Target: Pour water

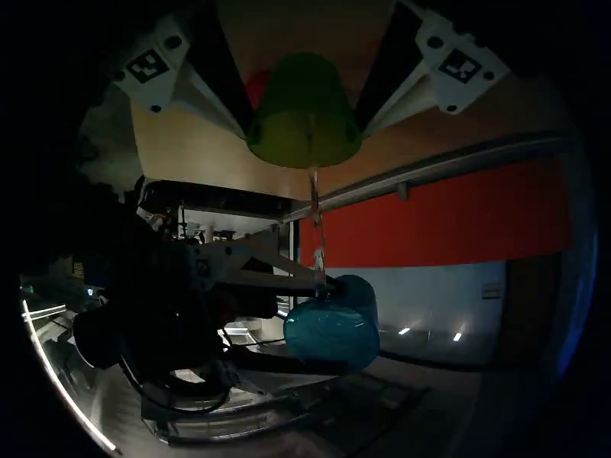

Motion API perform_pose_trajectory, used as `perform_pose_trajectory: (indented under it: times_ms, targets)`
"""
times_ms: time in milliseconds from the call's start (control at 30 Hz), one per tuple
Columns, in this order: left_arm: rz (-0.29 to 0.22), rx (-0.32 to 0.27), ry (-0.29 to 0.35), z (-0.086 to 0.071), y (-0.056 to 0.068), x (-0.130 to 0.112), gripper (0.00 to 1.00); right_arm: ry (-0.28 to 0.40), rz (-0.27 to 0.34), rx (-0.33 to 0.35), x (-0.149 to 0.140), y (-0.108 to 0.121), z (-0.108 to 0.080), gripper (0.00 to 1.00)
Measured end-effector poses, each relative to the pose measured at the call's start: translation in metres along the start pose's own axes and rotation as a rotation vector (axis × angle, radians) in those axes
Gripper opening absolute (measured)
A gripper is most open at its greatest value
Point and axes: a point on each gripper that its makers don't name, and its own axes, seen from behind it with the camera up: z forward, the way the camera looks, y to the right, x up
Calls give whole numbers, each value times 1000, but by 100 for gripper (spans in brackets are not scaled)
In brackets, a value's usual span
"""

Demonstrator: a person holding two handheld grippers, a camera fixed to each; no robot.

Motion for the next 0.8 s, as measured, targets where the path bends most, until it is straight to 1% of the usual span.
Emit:
perform_pose_trajectory:
  times_ms: [400, 800]
  targets:
    - [0, 2, 12, -1, 0, 5, 86, -2, -52, -1, 6, 2, 5, 92]
    - [4, 11, 19, -2, -3, 8, 86, -3, -103, -7, 14, 5, 10, 92]
